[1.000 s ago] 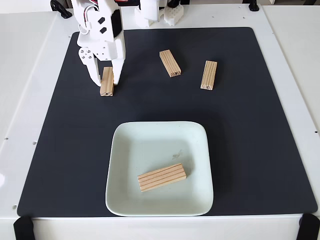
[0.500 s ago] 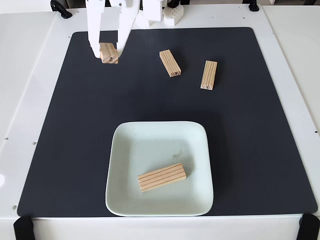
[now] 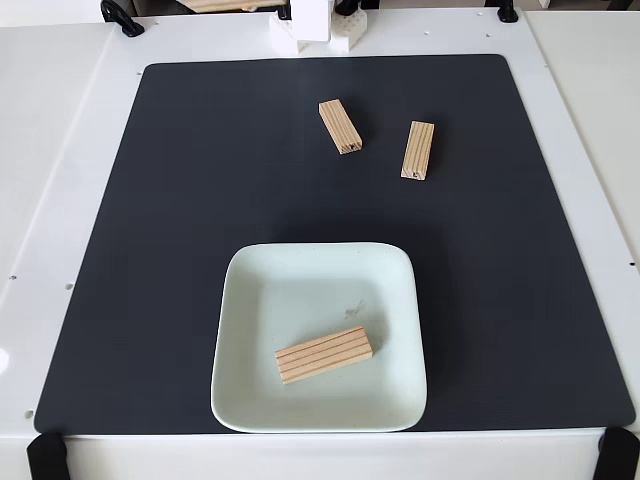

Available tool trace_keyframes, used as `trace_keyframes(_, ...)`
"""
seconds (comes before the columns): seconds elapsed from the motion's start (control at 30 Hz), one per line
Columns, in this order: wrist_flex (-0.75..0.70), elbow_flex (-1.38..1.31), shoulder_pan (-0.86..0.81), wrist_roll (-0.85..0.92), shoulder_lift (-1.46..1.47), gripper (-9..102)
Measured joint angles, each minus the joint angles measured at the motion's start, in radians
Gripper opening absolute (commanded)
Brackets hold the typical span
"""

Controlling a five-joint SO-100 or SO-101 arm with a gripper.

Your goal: Pick up the wooden block and place them on the plate.

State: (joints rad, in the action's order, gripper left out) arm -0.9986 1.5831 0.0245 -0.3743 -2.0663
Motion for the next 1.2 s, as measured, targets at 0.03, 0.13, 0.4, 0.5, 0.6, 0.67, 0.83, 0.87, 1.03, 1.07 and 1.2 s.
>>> trace_keyframes(0.03, 0.017, -0.020, 0.005, 0.066, 0.023, 0)
trace_keyframes(0.13, 0.051, -0.110, 0.028, 0.227, 0.107, 0)
trace_keyframes(0.4, 0.057, -0.396, 0.107, 0.420, 0.354, 0)
trace_keyframes(0.5, 0.060, -0.465, 0.132, 0.443, 0.462, 0)
trace_keyframes(0.6, 0.089, -0.537, 0.153, 0.454, 0.601, 0)
trace_keyframes(0.67, 0.132, -0.595, 0.155, 0.466, 0.701, 0)
trace_keyframes(0.83, 0.229, -0.778, 0.146, 0.485, 0.946, 0)
trace_keyframes(0.87, 0.233, -0.816, 0.146, 0.485, 0.992, 0)
trace_keyframes(1.03, 0.235, -0.996, 0.153, 0.482, 1.201, 0)
trace_keyframes(1.07, 0.235, -1.025, 0.155, 0.482, 1.236, 0)
trace_keyframes(1.2, 0.235, -1.120, 0.158, 0.483, 1.350, 0)
